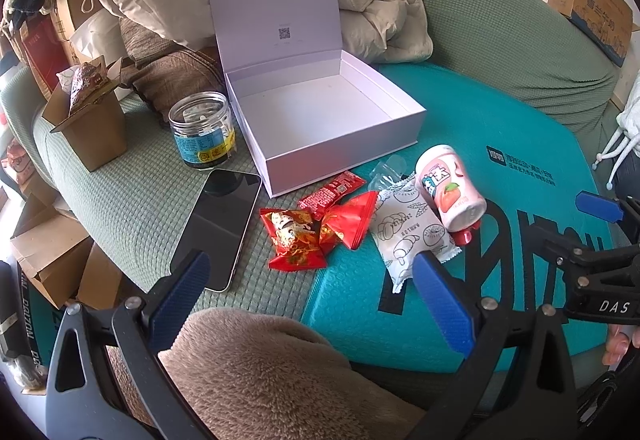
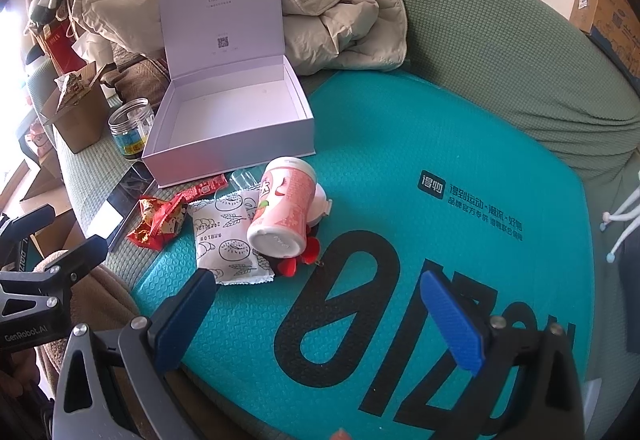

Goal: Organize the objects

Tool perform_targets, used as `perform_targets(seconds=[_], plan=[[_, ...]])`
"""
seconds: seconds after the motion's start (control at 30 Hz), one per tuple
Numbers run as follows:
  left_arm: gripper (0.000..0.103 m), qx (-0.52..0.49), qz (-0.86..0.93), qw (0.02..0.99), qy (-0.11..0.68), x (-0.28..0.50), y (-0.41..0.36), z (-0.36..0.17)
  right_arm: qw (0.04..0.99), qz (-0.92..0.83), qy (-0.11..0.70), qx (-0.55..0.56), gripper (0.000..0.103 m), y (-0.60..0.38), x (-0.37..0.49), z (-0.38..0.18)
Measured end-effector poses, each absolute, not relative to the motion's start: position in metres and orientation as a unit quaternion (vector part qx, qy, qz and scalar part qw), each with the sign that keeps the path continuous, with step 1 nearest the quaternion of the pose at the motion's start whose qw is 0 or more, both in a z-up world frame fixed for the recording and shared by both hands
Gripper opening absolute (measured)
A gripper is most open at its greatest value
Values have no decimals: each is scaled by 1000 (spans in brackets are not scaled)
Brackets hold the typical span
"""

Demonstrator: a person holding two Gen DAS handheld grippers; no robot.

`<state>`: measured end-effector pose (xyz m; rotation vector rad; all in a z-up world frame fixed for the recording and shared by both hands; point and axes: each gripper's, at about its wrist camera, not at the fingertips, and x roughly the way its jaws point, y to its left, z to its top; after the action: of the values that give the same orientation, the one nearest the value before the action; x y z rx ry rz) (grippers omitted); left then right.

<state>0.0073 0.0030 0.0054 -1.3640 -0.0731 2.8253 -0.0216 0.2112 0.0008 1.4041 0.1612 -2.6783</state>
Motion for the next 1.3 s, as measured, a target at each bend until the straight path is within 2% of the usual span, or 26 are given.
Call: perform_targets(seconds=[0.67, 1.1, 1.23, 1.3], plan=[[102, -417, 908, 1, -52, -11, -1, 5, 103, -877, 26, 469, 103, 218, -39, -29], [102, -473, 878, 38, -67, -44, -2, -21, 150, -874, 1, 462, 103, 211, -68, -43], [101, -481, 873, 46, -65, -47, -2, -27, 147, -875, 16, 460, 101, 205, -77, -49], [92, -490, 869, 39, -53, -48, 0, -31, 149, -874, 21, 462, 99, 203, -81, -53]])
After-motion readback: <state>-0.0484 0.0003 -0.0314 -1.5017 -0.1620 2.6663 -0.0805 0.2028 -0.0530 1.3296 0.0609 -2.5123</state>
